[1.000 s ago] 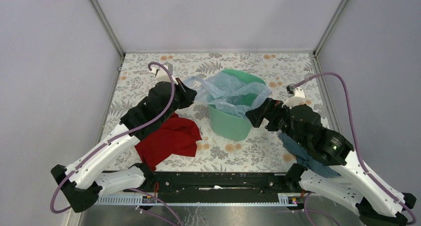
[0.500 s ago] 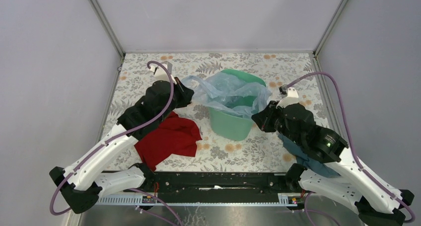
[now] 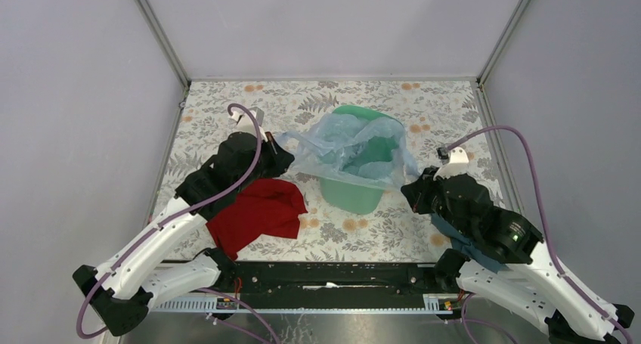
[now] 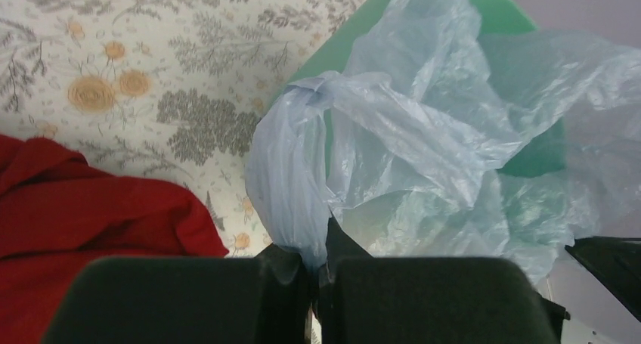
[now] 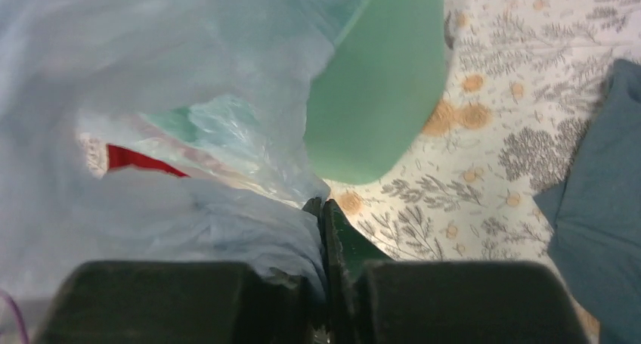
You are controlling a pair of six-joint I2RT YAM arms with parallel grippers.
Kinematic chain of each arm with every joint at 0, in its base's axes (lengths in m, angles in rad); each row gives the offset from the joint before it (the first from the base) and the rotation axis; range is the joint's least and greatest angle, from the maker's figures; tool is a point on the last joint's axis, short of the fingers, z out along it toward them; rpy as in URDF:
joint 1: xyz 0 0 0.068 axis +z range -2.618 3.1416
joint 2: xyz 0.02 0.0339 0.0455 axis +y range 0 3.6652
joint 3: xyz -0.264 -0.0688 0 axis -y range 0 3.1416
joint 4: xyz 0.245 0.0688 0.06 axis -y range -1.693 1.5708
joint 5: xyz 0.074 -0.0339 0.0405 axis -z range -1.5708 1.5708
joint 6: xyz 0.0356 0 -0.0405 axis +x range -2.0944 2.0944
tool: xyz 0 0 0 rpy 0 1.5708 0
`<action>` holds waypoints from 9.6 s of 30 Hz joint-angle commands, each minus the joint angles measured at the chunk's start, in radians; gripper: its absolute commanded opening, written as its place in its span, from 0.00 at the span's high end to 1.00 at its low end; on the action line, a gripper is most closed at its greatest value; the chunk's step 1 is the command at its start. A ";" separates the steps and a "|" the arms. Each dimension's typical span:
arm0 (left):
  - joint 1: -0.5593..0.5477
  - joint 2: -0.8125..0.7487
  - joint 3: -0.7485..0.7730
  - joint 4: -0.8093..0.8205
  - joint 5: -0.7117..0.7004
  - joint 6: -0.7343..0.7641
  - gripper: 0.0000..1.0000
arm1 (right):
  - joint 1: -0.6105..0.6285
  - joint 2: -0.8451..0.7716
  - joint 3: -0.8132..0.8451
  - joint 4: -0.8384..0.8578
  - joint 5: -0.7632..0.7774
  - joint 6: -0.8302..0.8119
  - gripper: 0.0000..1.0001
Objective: Put the trash bags into the trash bin
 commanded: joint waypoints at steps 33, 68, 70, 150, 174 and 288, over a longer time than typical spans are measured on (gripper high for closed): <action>0.014 -0.202 0.131 -0.180 0.019 0.303 0.01 | -0.003 0.065 0.299 -0.178 -0.158 -0.208 0.00; -0.245 0.339 0.427 -0.076 -0.198 0.519 0.45 | -0.004 0.409 0.312 0.179 0.441 -0.375 0.49; -0.247 0.348 0.433 -0.081 -0.225 0.524 0.63 | -0.006 0.410 0.301 0.205 0.452 -0.395 0.55; 0.206 0.342 0.365 -0.120 -0.015 0.305 0.01 | -0.481 0.395 0.317 -0.046 -0.312 -0.261 0.07; 0.178 0.267 -0.086 0.191 0.323 0.056 0.61 | -0.481 0.532 0.166 0.337 -0.381 -0.217 0.24; 0.060 -0.114 -0.333 -0.006 0.129 -0.070 0.01 | -0.267 0.787 0.743 0.001 -0.198 -0.406 0.00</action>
